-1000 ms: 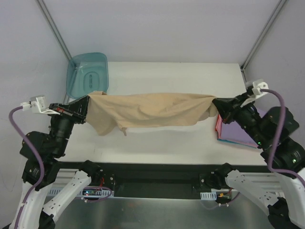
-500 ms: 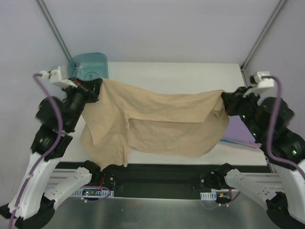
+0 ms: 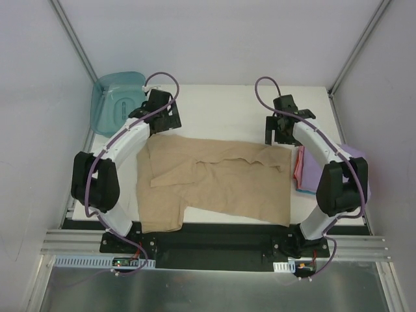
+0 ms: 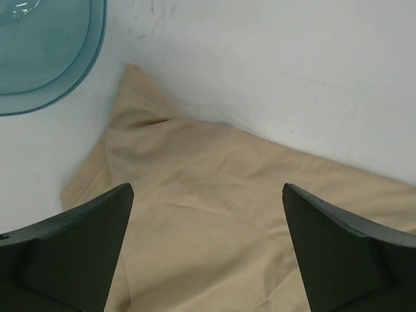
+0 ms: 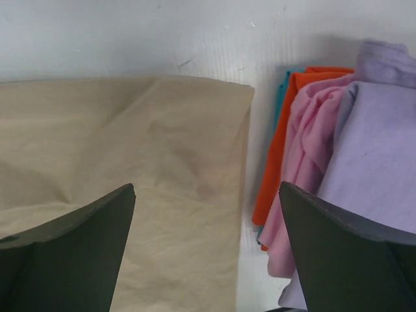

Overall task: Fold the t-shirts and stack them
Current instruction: Flatten out the tshirt

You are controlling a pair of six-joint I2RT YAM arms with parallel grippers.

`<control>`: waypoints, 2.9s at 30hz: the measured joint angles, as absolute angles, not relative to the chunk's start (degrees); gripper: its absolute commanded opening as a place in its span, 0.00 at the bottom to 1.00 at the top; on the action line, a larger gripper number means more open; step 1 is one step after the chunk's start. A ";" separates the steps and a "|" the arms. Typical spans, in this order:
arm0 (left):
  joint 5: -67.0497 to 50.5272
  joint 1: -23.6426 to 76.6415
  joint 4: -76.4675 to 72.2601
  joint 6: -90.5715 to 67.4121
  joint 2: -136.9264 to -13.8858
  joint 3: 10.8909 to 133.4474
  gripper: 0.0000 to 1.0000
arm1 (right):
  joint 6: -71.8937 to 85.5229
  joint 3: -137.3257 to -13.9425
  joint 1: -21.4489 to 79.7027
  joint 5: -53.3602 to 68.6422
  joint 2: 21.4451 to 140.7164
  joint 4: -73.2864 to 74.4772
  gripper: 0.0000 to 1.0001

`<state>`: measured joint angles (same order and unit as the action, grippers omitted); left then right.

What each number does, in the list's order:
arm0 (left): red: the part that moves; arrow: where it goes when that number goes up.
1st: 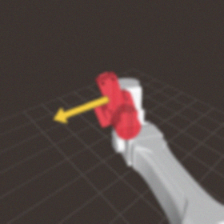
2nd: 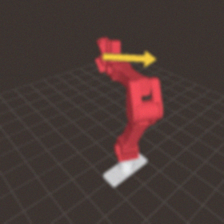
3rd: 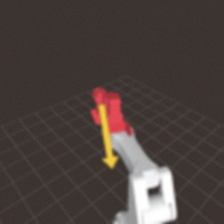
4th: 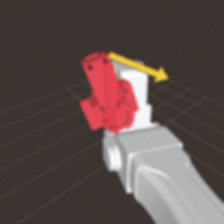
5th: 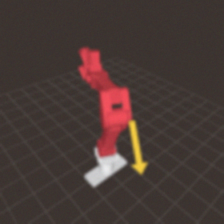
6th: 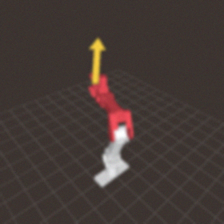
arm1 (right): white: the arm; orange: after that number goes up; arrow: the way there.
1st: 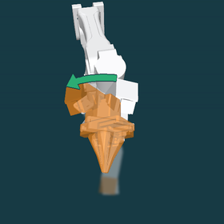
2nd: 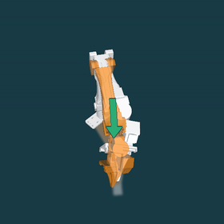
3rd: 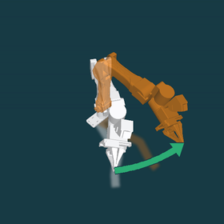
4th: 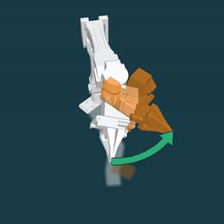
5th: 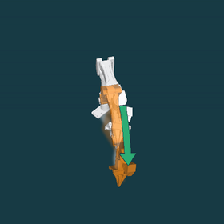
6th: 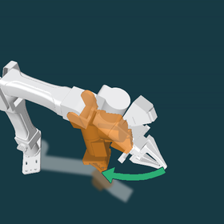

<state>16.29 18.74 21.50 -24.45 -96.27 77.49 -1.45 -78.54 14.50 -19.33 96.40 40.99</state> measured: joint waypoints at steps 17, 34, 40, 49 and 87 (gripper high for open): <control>8.86 28.77 20.49 -38.00 -65.73 40.97 0.99 | 8.32 -45.67 21.85 1.85 71.09 28.71 0.97; 10.39 24.18 15.16 -42.74 -80.40 40.12 0.99 | 12.88 -52.62 19.59 -0.49 91.42 26.41 0.97; 10.07 21.58 13.69 -40.75 -90.85 49.67 0.99 | 12.34 -60.60 15.55 -0.36 98.52 27.97 0.97; 5.78 18.24 12.14 -35.53 -102.21 63.22 0.99 | 9.96 -73.52 13.37 -2.39 107.90 29.61 0.97; 12.88 15.90 28.80 -53.12 -55.68 25.32 0.48 | 17.58 -36.93 13.58 -8.14 50.46 21.06 0.97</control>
